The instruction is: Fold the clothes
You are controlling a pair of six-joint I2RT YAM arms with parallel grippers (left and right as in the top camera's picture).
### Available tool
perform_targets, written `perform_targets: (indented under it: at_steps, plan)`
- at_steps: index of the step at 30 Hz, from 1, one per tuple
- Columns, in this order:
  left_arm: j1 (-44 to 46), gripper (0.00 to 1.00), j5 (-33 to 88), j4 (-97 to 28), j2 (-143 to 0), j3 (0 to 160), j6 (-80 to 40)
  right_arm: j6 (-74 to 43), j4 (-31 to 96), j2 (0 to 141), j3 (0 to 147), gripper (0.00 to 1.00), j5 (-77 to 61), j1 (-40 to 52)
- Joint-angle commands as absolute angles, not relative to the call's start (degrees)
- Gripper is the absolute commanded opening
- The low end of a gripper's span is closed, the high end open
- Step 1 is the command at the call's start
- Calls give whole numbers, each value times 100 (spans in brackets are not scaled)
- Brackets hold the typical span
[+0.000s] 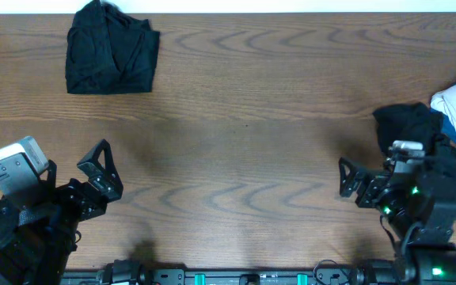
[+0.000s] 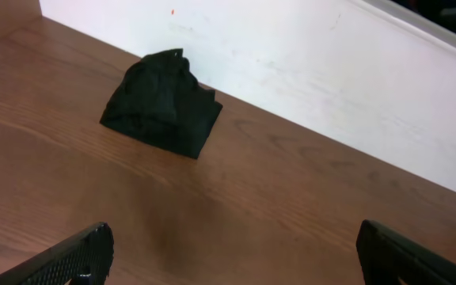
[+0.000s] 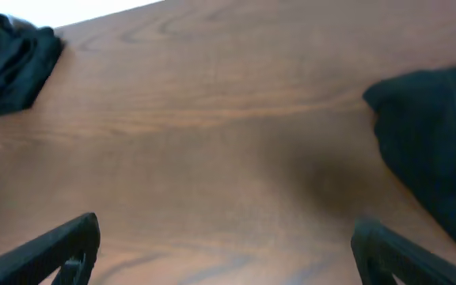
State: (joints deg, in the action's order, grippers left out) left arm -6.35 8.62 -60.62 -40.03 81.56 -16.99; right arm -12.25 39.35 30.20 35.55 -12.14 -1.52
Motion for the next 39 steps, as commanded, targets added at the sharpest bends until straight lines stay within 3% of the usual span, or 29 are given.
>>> perform_targets:
  at_steps: [1, 7, 19, 34, 39]
  plan:
    - [-628, 98, 875, -6066, -4034, 8160, -1772, -690, 3361, 2563, 2805, 99, -1181, 14]
    - [-628, 98, 875, -6066, -4034, 8160, -1772, -143, 2130, 1806, 1728, 99, -1181, 244]
    - [-628, 98, 875, -6066, -4034, 8160, -1772, -145, -222, 882, 309, 99, -1181, 244]
    - [-628, 98, 875, -6066, -4034, 8160, -1772, 172, -193, 30, 30, 99, -1166, 248]
    - [-628, 98, 875, -6069, -4034, 8160, -1772, 200, -19, 30, 30, 99, -534, 248]
